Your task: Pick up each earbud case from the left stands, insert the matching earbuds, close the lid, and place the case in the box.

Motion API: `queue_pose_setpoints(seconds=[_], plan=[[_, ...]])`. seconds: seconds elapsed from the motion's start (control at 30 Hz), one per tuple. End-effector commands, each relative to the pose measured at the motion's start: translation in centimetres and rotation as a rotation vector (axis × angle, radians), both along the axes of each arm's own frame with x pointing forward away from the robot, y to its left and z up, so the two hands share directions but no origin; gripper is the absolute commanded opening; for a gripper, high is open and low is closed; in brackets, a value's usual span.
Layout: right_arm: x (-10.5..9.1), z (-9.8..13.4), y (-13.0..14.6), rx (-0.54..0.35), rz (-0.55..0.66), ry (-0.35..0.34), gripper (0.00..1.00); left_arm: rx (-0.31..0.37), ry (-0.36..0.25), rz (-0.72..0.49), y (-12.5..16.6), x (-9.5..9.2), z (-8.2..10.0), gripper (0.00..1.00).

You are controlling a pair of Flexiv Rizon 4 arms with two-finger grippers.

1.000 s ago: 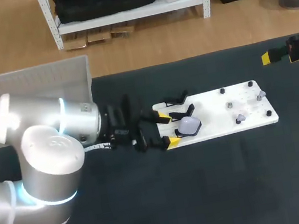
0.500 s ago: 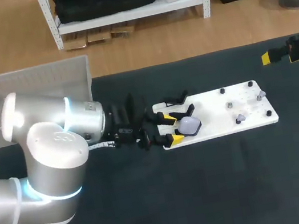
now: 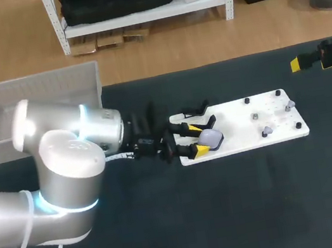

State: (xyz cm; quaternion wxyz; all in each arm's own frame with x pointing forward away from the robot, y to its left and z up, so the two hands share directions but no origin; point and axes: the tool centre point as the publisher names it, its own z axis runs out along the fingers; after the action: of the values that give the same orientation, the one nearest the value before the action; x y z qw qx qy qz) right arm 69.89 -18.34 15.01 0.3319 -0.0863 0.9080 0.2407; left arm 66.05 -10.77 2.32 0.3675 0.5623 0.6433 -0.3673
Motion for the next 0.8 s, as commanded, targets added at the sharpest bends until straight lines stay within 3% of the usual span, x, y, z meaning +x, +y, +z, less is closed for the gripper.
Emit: queue_pose_setpoints(seconds=[0.03, 0.8], plan=[[0.04, -0.02, -0.11, 0.002, 0.004, 0.000, 1.00, -0.009, 0.003, -0.014, -0.63, 0.53, -0.58, 0.56], [0.04, -0.02, -0.11, 0.002, 0.004, 0.000, 1.00, -0.030, 0.024, -0.035, -1.51, 0.65, -1.32, 0.42]])
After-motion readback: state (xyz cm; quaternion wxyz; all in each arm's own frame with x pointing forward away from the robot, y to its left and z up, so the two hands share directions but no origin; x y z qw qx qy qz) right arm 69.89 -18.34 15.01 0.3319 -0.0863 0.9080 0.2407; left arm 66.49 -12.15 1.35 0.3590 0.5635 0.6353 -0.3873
